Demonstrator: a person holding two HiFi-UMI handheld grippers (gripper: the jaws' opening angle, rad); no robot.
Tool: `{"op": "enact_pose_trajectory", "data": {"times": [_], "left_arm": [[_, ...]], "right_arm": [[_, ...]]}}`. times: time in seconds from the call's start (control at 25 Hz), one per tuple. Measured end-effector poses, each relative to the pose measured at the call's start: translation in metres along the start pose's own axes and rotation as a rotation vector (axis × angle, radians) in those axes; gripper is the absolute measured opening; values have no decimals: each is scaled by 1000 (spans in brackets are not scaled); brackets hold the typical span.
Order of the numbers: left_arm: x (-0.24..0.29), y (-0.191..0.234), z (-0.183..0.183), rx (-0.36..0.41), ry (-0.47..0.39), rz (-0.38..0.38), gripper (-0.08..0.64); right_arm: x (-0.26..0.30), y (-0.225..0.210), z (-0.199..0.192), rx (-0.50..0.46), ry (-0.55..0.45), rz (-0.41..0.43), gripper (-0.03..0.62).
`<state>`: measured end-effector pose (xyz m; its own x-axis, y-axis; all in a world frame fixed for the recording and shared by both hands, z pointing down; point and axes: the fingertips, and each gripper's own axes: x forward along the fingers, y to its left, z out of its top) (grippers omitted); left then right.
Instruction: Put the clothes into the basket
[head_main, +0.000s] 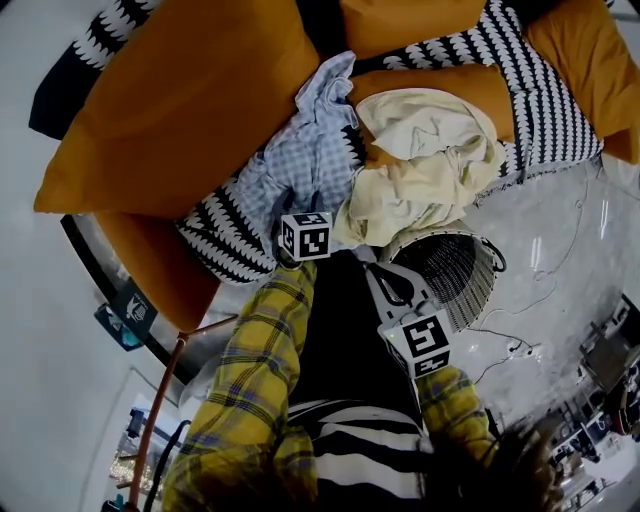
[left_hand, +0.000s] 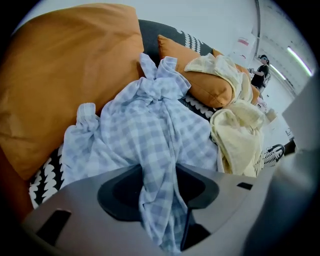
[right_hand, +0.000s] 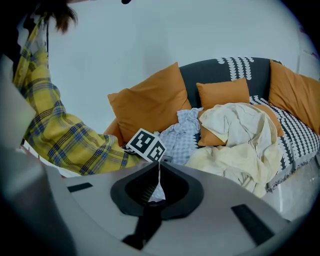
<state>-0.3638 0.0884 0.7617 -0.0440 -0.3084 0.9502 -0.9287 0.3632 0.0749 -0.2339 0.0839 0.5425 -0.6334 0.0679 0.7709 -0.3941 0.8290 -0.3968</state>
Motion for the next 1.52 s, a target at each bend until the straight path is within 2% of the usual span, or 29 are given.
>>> {"op": "enact_pose_trajectory", "data": {"times": [0.16, 0.28, 0.56, 0.8, 1.0, 1.2, 1.32, 1.52], "left_arm": [[-6, 6, -1, -6, 37, -64, 126], [-13, 6, 2, 19, 20, -97, 76], [-69, -9, 11, 31, -116, -123, 64], [-138, -9, 36, 52, -260, -105, 64], [-202, -19, 70, 150, -385, -102, 64], [-262, -48, 95, 233, -507, -100, 64], [-294, -73, 105, 277, -572, -125, 64], [-334, -131, 105, 400, -632, -196, 64]], "right_arm": [[-7, -1, 5, 18, -16, -17, 29], [-11, -2, 6, 14, -38, -32, 29], [-33, 1, 12, 22, -97, -42, 29], [-64, -5, 4, 26, -159, -67, 29], [-96, -12, -8, 50, -225, -107, 29], [-134, -21, -25, 89, -292, -155, 29], [-159, -27, -34, 121, -348, -186, 29], [-197, -40, -60, 175, -409, -258, 29]]}}
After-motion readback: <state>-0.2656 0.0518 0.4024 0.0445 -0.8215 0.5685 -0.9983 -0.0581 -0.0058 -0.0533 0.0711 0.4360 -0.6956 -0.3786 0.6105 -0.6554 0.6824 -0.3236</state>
